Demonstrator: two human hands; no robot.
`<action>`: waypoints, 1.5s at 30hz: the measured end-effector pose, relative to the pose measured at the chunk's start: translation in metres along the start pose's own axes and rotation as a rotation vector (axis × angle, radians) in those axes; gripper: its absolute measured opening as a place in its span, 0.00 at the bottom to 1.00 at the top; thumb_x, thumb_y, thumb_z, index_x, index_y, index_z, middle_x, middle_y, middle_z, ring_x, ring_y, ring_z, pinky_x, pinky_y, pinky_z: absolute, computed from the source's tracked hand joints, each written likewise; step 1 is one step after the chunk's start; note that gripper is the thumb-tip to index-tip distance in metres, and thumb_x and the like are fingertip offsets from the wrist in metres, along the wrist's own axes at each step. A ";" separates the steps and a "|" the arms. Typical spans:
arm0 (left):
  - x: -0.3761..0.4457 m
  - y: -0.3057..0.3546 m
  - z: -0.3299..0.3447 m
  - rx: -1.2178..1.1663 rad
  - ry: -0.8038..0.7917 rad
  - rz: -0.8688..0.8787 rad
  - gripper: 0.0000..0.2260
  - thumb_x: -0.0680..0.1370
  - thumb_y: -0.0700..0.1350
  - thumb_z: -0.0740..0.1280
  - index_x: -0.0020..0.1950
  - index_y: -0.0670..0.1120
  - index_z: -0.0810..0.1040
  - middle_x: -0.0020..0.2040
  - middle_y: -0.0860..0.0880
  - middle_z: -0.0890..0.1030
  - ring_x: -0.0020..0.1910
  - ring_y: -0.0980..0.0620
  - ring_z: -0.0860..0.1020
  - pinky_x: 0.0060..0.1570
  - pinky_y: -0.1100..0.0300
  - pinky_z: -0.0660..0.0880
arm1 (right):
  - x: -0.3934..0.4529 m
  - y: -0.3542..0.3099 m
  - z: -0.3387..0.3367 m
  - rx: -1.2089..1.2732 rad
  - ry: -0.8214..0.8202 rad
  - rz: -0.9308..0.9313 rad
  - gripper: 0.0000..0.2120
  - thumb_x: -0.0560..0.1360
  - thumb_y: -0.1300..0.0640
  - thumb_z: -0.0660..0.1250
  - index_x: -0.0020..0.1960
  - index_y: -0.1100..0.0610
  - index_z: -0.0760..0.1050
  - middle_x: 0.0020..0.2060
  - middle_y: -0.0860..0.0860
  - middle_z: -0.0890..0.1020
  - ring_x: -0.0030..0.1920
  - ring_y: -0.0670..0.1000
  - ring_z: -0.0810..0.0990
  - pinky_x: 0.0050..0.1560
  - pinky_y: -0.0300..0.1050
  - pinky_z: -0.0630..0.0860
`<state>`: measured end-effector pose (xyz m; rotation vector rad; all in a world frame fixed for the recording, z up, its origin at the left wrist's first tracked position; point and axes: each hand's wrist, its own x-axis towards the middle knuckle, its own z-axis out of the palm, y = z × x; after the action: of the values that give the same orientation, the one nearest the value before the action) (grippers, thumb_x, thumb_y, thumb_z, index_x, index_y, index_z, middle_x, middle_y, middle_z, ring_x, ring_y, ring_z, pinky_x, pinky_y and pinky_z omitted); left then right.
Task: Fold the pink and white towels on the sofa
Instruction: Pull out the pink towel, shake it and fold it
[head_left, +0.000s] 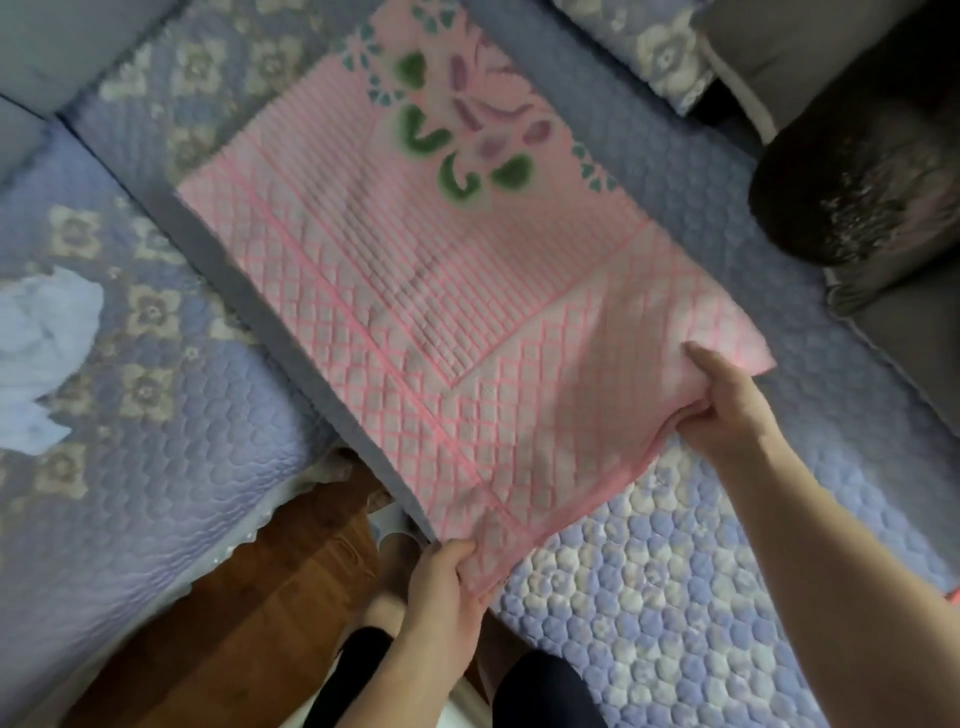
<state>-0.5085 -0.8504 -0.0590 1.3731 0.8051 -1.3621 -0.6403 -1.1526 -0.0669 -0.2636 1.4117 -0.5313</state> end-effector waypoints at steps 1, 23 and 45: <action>-0.011 0.009 0.001 0.004 0.014 0.059 0.17 0.79 0.35 0.63 0.66 0.46 0.75 0.55 0.44 0.86 0.52 0.44 0.85 0.50 0.49 0.80 | -0.012 -0.004 0.013 -0.042 -0.027 -0.044 0.21 0.78 0.58 0.68 0.69 0.61 0.74 0.60 0.59 0.83 0.59 0.58 0.83 0.60 0.56 0.79; 0.137 0.510 -0.021 0.603 0.248 0.478 0.12 0.77 0.48 0.73 0.53 0.44 0.75 0.31 0.45 0.76 0.25 0.49 0.72 0.29 0.61 0.68 | 0.115 -0.062 0.474 -1.152 0.082 -0.470 0.18 0.75 0.43 0.70 0.60 0.51 0.77 0.57 0.55 0.81 0.50 0.54 0.79 0.57 0.51 0.78; 0.169 0.525 -0.011 0.773 0.461 0.768 0.05 0.82 0.47 0.63 0.48 0.53 0.68 0.41 0.50 0.79 0.37 0.47 0.80 0.33 0.53 0.75 | 0.231 -0.079 0.540 -1.656 0.424 -0.944 0.15 0.82 0.54 0.60 0.65 0.60 0.70 0.63 0.64 0.74 0.66 0.64 0.72 0.66 0.59 0.68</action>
<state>0.0127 -1.0177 -0.1242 2.3330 -0.0672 -0.7407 -0.1116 -1.4088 -0.1450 -2.3121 1.7905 0.0119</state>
